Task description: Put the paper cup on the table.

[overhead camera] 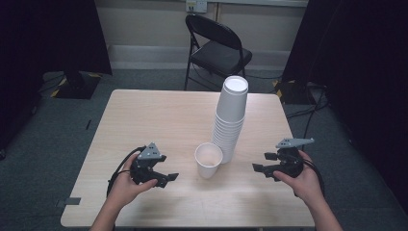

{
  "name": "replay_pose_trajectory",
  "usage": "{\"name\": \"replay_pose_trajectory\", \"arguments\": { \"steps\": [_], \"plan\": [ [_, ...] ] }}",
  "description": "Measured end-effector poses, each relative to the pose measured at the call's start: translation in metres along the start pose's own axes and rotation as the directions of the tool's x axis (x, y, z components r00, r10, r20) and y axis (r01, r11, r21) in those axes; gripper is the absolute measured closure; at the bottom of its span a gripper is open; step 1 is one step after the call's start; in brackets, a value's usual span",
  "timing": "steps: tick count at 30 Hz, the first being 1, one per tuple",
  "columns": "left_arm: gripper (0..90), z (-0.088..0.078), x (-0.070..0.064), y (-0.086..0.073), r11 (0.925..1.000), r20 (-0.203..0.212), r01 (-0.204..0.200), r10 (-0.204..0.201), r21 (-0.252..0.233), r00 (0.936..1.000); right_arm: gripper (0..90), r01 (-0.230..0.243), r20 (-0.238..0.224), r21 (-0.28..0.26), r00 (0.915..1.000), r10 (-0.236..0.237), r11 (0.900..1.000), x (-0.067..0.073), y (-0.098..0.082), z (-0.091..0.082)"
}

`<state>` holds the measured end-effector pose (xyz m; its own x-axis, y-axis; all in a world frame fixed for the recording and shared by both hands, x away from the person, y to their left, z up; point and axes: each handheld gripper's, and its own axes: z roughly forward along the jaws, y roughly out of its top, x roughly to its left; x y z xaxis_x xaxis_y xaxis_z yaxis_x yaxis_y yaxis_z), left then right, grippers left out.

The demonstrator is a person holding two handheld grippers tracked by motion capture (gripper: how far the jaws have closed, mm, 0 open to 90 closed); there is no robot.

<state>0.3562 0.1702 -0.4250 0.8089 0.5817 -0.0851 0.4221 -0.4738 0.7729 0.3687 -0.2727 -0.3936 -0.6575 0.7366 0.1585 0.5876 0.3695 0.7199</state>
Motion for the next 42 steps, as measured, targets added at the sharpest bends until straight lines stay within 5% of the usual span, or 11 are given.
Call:
{"name": "replay_pose_trajectory", "arguments": {
  "steps": [20,30,42],
  "plan": [
    [18.1,0.003,0.015,-0.047,0.9965,-0.060,0.065,-0.062,0.052,0.9963,25.3,-0.039,0.015,0.018,0.9991,0.038,0.999,-0.012,-0.053,0.020],
    [17.9,-0.005,0.022,-0.060,0.9960,-0.111,0.068,-0.061,0.058,0.9919,24.7,-0.071,0.050,0.008,0.9963,0.070,0.997,-0.022,-0.069,0.020],
    [17.9,-0.013,0.028,-0.073,0.9950,-0.142,0.086,-0.078,0.051,0.9868,24.5,-0.033,0.115,0.037,0.9929,0.029,0.999,-0.022,-0.083,0.021]
  ]
}}
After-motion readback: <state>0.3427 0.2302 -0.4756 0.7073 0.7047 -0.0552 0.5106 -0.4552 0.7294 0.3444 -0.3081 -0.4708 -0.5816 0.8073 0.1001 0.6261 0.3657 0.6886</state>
